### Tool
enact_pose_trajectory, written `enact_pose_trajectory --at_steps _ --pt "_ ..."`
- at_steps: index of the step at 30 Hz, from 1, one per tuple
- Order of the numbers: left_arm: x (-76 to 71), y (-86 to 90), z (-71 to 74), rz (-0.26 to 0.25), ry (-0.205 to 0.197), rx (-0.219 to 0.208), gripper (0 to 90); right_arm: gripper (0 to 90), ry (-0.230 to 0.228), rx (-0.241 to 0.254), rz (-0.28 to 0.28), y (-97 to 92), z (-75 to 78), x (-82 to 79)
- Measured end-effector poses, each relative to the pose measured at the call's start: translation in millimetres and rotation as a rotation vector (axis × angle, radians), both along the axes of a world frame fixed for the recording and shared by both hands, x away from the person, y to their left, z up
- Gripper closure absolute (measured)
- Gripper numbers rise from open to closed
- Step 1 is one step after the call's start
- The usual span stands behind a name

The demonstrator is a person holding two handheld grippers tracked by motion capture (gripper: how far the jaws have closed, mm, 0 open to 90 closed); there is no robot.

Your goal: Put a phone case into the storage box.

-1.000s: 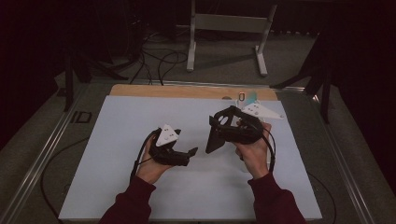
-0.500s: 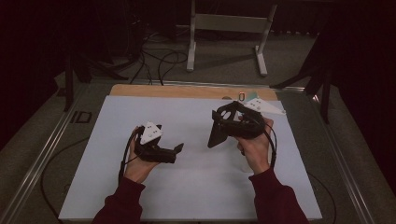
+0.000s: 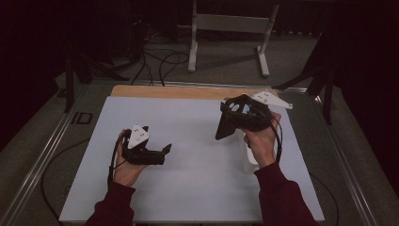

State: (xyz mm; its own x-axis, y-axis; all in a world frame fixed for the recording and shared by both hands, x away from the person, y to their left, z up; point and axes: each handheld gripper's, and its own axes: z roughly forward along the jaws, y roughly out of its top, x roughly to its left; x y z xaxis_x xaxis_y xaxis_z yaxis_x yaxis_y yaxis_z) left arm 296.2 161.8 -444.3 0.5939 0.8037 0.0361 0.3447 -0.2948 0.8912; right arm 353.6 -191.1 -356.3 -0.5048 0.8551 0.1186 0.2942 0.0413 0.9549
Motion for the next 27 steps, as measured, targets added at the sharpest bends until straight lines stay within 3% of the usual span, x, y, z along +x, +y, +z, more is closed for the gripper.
enact_pose_trajectory --at_steps 6,15,27 --pt "-4.9 16.8 -3.4 0.019 -0.021 -0.024 0.0 13.2 -0.005 -0.01 -0.04 -9.2 -1.7 9.4" --pt "-20.0 39.7 -11.0 0.064 -0.041 -0.028 0.0 13.3 0.007 -0.003 -0.072 -15.1 -5.6 16.4" --pt "-40.5 62.0 -30.1 0.082 -0.025 -0.039 0.0 13.3 -0.004 -0.012 -0.117 -21.2 -1.7 24.5"
